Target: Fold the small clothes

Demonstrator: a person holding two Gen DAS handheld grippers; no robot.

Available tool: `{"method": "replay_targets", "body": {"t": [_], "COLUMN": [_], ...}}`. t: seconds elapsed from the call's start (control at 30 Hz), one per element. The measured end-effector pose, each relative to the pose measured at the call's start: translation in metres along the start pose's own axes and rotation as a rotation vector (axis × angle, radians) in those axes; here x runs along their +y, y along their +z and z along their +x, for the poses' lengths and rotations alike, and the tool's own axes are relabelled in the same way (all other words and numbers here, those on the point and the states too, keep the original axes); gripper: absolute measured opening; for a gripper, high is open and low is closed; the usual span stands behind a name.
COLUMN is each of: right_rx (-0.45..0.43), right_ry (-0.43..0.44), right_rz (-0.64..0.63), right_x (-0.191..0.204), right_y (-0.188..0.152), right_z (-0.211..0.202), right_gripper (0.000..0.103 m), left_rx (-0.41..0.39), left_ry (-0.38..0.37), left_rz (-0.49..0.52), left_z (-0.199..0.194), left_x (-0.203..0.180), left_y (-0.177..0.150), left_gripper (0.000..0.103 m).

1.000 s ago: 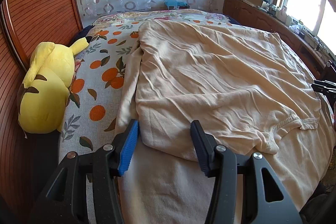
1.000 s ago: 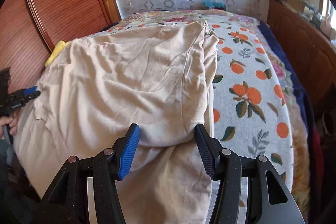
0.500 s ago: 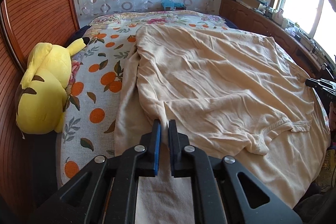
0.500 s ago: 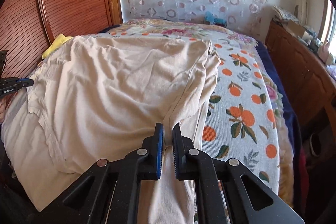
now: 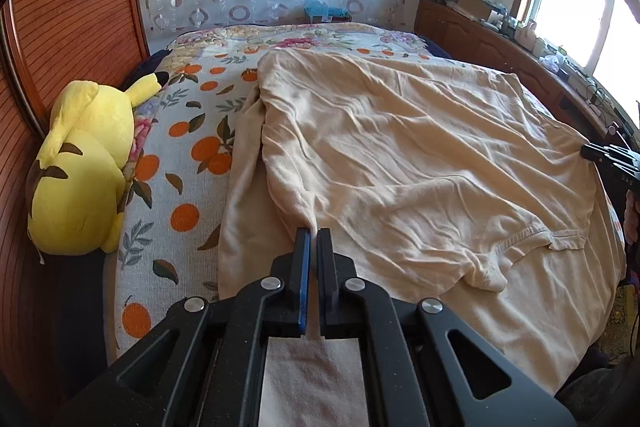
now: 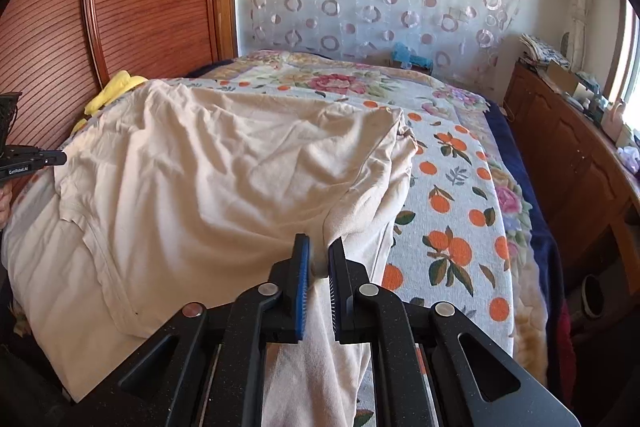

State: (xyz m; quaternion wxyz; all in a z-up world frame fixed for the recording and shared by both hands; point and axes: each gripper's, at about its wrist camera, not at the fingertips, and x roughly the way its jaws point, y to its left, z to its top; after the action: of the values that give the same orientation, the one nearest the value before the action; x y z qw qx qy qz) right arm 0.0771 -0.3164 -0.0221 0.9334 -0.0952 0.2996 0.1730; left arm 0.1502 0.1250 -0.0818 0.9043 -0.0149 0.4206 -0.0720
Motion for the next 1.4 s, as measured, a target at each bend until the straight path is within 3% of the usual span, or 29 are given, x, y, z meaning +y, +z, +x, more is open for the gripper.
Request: {"method": "replay_targets", "body": {"t": [0.17,0.27,0.4,0.53,0.63,0.73,0.77,0.8,0.83,0.9,1.13,1.4], "right_rx": [0.022,0.040,0.079,0.071,0.055,0.083,0.106,0.121,0.124,0.120,-0.078,-0.088], "right_ry": [0.040,0.040,-0.007,0.006,0.022,0.030,0.020,0.018,0.026,0.041,0.105,0.144], "right_rz": [0.006,-0.013,-0.022,-0.010,-0.014,-0.019,-0.018,-0.017,-0.018,-0.030,0.002,0.001], "right_x": [0.000,0.003,0.003,0.002,0.001,-0.002,-0.002,-0.004,-0.005,-0.006,-0.013,-0.012], "right_y": [0.005,0.007,0.011,0.019,0.025,0.027,0.025,0.025,0.026,0.030,0.058,0.054], "right_z": [0.006,0.011,0.024,0.029,0.028,0.033,0.036,0.039,0.041,0.040,-0.010,-0.034], "right_gripper": [0.014,0.018,0.022,0.027,0.029,0.028,0.028,0.021,0.006,0.006,0.006,0.006], "left_rx": [0.022,0.023,0.020,0.016,0.009,0.011,0.013,0.017,0.019,0.001,-0.132,-0.177], "left_ry": [-0.033,-0.035,-0.048,-0.003,-0.001,0.017,0.017,0.011,0.009,0.020,-0.028,-0.073], "left_rz": [-0.021,-0.018,0.015,0.052,0.048,0.041,0.034,0.023,0.018,0.026,-0.002,0.032], "left_z": [0.007,0.008,0.009,0.011,0.011,0.010,0.010,0.010,0.010,0.005,-0.045,-0.076], "left_x": [0.005,0.006,-0.001,-0.008,-0.007,-0.004,-0.002,0.001,0.001,0.000,-0.001,-0.016], "left_y": [-0.001,0.000,0.001,0.003,0.003,0.004,0.004,0.005,0.005,0.006,0.019,0.012], "left_gripper": [0.005,0.011,0.030,0.030,0.030,0.018,0.010,0.007,0.005,0.004,0.004,0.004]}}
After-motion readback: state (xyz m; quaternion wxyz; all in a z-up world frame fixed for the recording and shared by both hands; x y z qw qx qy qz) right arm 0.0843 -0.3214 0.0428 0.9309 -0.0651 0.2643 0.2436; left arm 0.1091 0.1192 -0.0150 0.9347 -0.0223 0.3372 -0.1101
